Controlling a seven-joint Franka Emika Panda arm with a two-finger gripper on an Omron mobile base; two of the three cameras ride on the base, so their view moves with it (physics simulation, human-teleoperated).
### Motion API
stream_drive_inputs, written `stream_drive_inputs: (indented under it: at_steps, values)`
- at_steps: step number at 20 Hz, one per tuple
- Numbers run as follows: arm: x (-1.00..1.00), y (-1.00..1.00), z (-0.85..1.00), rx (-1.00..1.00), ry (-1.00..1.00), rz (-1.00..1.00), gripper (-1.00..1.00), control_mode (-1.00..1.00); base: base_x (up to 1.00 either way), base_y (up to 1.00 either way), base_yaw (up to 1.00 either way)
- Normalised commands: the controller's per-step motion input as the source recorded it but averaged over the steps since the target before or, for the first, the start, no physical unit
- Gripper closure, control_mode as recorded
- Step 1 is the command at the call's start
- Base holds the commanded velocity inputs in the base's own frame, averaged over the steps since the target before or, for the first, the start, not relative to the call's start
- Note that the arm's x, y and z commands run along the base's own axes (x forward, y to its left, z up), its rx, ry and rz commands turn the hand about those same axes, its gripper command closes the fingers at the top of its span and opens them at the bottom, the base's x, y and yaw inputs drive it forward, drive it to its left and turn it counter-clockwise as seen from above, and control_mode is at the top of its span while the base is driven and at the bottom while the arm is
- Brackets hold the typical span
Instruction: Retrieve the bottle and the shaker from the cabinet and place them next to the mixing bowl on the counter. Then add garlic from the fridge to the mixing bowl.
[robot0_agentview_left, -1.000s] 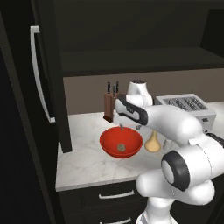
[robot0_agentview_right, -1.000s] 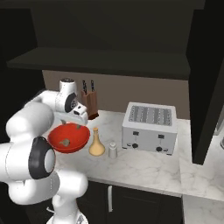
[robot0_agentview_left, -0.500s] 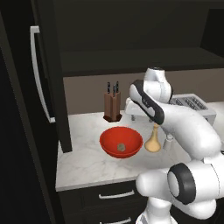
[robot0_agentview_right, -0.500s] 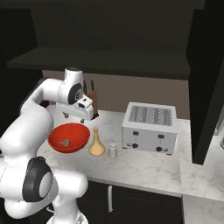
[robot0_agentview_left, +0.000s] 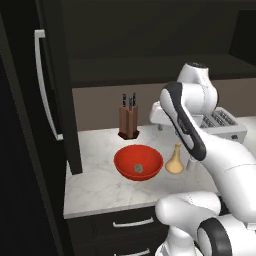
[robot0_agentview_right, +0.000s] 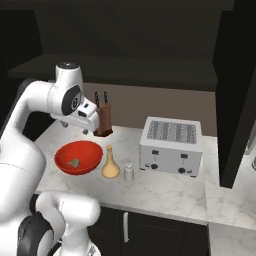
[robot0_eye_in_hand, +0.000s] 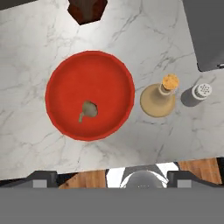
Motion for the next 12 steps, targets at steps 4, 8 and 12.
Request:
stream_drive_inputs:
  at_steps: [4, 8, 12]
  values:
    - [-0.55, 0.0, 0.31, 0.0, -0.33, -0.03, -1.0, -1.0, 0.0, 0.0, 0.0]
    - [-0.59, 0.0, 0.15, 0.0, -0.48, -0.04, -1.0, -1.0, 0.0, 0.0, 0.0]
    - [-0.56, -0.09, 0.37, 0.0, -0.24, -0.07, -1.0, -1.0, 0.0, 0.0, 0.0]
